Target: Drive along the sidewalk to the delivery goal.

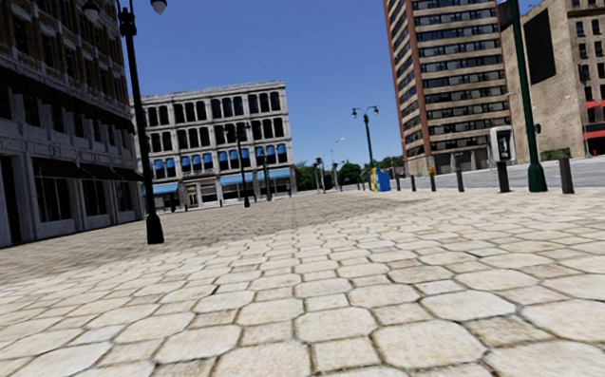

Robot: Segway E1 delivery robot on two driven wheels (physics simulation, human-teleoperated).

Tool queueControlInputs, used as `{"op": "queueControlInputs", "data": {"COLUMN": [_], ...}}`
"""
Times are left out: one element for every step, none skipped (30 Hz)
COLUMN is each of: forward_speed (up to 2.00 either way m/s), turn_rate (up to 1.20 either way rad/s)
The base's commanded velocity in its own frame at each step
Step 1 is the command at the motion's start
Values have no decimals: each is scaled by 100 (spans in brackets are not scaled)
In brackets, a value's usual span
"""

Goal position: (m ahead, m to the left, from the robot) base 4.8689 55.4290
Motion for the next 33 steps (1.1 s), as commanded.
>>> {"op": "queueControlInputs", "data": {"forward_speed": [200,200,200,200,200,200,200,200,200,200,200,200,200,200,200,200,200,200,200,200,200,200,200,200,200,200,200,200,200,200,200,200,200], "turn_rate": [45,51,51,53,55,57,57,58,58,58,58,58,58,58,58,58,58,58,58,58,58,58,58,58,58,58,58,58,58,58,58,58,58]}}
